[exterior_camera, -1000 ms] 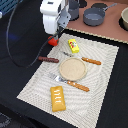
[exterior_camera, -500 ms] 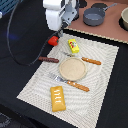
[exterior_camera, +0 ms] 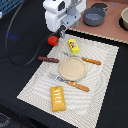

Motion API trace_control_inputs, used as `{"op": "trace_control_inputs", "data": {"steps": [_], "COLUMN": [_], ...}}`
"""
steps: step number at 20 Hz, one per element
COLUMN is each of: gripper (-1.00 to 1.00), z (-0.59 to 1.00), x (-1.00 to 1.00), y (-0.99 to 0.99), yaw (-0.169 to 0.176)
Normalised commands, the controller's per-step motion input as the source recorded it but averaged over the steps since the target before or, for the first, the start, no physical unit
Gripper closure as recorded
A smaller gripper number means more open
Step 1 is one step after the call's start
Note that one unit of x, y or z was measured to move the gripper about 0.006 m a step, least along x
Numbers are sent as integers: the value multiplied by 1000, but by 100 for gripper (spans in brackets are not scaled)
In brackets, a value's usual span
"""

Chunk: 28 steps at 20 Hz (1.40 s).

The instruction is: Interact with the objects in diverse but meaningful ways.

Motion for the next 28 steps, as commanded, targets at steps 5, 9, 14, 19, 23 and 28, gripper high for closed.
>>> {"op": "trace_control_inputs", "data": {"steps": [5, 9, 14, 19, 23, 28], "gripper": [-100, -100, -100, -100, -100, -100], "z": [0, -24, -116, -228, -254, -234], "x": [641, 496, 317, 153, 122, 229], "y": [67, 31, 165, 269, 293, 251], "yaw": [-45, -30, -3, 0, 0, 0]}}
